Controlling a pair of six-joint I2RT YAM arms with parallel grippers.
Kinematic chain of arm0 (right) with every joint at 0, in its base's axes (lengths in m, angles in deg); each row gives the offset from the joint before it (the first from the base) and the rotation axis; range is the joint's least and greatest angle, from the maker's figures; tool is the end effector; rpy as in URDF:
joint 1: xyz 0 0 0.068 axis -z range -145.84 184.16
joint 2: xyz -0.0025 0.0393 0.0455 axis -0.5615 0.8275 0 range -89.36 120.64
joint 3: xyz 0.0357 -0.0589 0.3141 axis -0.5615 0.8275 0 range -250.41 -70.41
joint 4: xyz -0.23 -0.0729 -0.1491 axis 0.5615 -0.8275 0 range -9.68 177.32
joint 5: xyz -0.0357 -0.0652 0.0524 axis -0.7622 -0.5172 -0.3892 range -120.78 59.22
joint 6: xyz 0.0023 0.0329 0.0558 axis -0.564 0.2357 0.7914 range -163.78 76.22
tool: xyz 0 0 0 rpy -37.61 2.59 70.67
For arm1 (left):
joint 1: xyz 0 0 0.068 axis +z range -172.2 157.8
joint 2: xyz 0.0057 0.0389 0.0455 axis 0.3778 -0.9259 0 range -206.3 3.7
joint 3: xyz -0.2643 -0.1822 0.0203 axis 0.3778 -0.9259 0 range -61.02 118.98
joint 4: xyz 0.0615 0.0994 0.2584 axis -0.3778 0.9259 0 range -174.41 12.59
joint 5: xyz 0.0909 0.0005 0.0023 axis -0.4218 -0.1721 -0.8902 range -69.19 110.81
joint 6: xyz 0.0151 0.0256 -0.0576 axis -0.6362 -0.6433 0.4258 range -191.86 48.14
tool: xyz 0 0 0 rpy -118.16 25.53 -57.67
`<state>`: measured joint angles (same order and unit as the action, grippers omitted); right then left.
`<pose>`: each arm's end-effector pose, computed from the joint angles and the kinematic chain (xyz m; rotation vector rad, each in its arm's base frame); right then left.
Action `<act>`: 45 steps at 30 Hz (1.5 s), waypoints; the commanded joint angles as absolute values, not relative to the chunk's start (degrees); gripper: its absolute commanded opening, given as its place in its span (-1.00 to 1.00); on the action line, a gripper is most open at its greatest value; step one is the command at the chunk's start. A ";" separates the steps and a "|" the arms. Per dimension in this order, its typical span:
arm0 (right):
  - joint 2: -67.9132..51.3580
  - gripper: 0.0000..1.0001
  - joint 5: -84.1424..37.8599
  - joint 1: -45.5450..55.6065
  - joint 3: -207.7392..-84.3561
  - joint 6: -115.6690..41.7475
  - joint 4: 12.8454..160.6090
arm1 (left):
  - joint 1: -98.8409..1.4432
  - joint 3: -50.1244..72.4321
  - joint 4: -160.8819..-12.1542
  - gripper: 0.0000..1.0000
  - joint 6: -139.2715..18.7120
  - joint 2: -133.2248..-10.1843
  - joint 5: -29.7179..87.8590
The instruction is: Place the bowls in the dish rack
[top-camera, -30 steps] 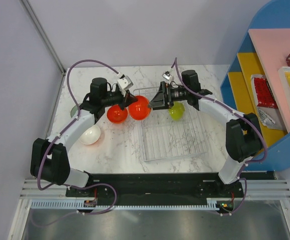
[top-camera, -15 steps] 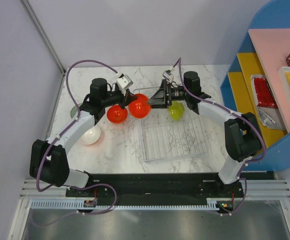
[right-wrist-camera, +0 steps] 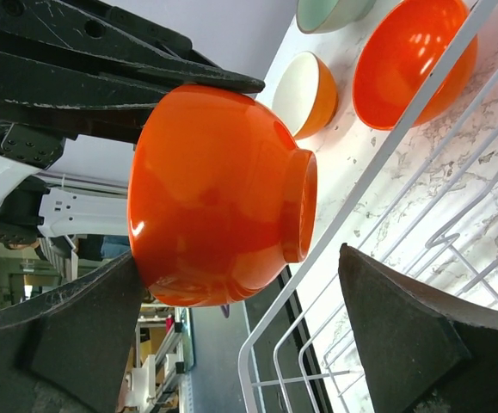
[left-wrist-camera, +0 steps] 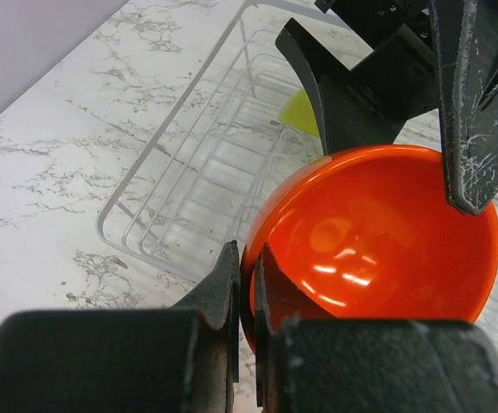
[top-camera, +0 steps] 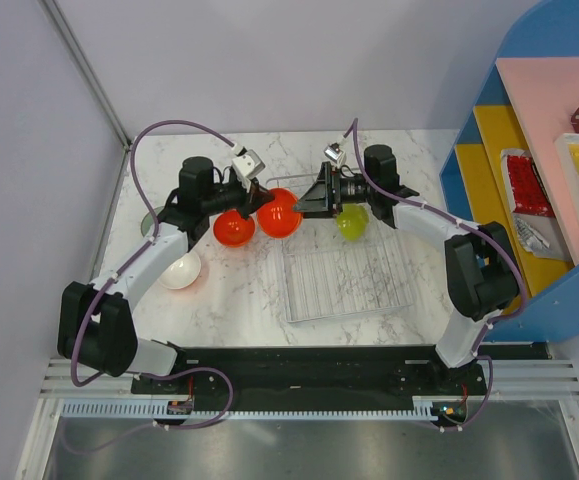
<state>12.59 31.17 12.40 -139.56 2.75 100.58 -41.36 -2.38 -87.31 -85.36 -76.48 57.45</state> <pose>0.3878 0.2030 0.2931 -0.3964 2.1207 1.7741 0.3177 -0.1424 0.3436 0.9334 1.6364 -0.6711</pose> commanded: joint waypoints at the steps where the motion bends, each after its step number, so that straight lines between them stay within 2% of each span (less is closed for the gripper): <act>1: 13.21 0.96 31.44 12.27 -140.55 3.24 103.40 | -42.06 -1.78 -90.74 -0.96 -82.49 -74.34 61.06; 9: 12.60 0.96 33.73 12.19 -137.74 12.91 115.61 | -42.76 -1.95 -90.57 -0.96 -82.84 -75.31 61.50; 18: 13.12 0.96 33.03 12.27 -138.27 10.28 112.63 | -43.12 -2.04 -90.57 -0.96 -83.11 -75.31 60.89; 21: 13.03 0.89 33.20 12.19 -138.27 10.89 112.90 | -43.21 -2.04 -90.57 -0.96 -83.28 -75.40 60.89; 24: 12.68 0.64 33.38 12.18 -137.65 11.76 113.95 | -43.29 -2.04 -90.57 -0.96 -83.37 -75.57 60.54; 25: 12.68 0.41 33.55 12.18 -137.56 12.38 114.65 | -43.29 -2.04 -90.57 -0.96 -83.37 -75.66 60.45; 26: 12.77 0.31 33.73 12.18 -137.30 12.82 115.18 | -43.29 -1.95 -90.57 -0.96 -83.46 -75.66 60.45; 27: 12.86 0.09 33.82 12.18 -137.30 13.00 115.53 | -43.29 -2.04 -90.57 -0.96 -83.37 -75.66 60.36; 29: 13.03 -0.17 34.08 12.18 -137.30 13.09 115.54 | -43.38 -2.04 -90.57 -0.96 -83.55 -75.75 60.18; 30: 13.12 -0.43 34.17 12.18 -137.30 13.09 115.54 | -43.38 -1.95 -90.65 -0.96 -83.55 -75.75 60.10; 32: 13.38 -0.69 34.52 12.19 -137.39 13.26 115.62 | -43.38 -2.04 -90.65 -0.96 -83.64 -75.75 60.18; 33: 13.47 -0.92 34.61 12.19 -137.56 13.27 115.62 | -43.47 -1.95 -90.65 -0.96 -83.64 -75.75 60.10; 34: 13.73 -1.00 34.70 12.10 -137.74 13.27 115.54 | -43.47 -2.04 -90.57 -0.96 -83.64 -75.93 60.01; 39: 13.65 -1.00 34.52 12.10 -137.56 12.65 115.01 | -43.38 -1.86 -90.48 -0.96 -83.72 -76.28 60.01; 45: 12.86 -1.00 33.64 12.10 -138.26 8.44 110.18 | -43.47 -1.60 -90.13 -0.56 -83.90 -76.72 59.57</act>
